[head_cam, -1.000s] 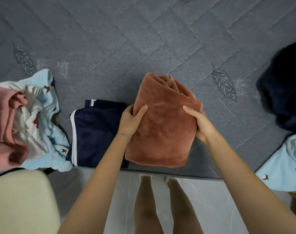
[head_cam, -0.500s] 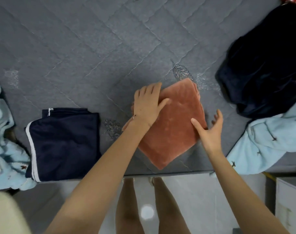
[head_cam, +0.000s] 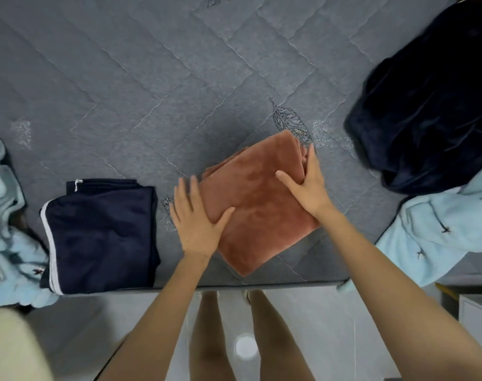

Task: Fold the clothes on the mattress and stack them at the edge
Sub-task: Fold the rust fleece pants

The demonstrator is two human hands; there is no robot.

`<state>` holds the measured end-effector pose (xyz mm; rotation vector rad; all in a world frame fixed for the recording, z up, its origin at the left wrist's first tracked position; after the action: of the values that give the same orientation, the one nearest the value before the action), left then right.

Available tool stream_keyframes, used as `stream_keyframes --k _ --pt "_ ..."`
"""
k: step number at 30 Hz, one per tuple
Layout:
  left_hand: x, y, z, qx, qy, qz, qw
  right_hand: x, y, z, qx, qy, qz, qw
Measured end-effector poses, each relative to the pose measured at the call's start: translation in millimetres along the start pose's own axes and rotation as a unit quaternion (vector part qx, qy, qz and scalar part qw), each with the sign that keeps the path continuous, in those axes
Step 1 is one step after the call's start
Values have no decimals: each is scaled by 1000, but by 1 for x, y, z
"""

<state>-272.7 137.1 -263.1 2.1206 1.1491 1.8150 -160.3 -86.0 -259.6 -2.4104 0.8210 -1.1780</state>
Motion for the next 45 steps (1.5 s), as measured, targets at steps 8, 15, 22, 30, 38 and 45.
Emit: stream_keyframes --k 8,15,22,30,38,45 --pt "-27 18 -35 340 -100 -575 737 13 8 -3 -105 -188 209 954" --pt "30 10 -7 429 -212 -606 635 18 -16 -34 -164 -290 300 894" --pt "123 23 -10 373 -217 -594 679 35 -83 -96 -118 -263 406 867" --pt "225 -71 -7 326 -143 -562 747 -63 -177 -144 -94 -232 450 858" --pt "277 -187 16 271 -106 -485 824 -197 -229 -158 -99 -212 517 823" --pt "244 -254 26 230 -77 -363 900 -265 -207 -138 -113 -168 447 872"
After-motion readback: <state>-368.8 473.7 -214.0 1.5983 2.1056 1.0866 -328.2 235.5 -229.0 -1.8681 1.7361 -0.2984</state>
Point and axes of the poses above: each hand's wrist, its own z-axis towards the middle knuckle, its own x-axis out of the back of the hand, y = z × x, the point moved 1 cm from there along z, towards the middle knuckle, and after that the axes turned 10 degrees about -z, right-handed, at the moved point
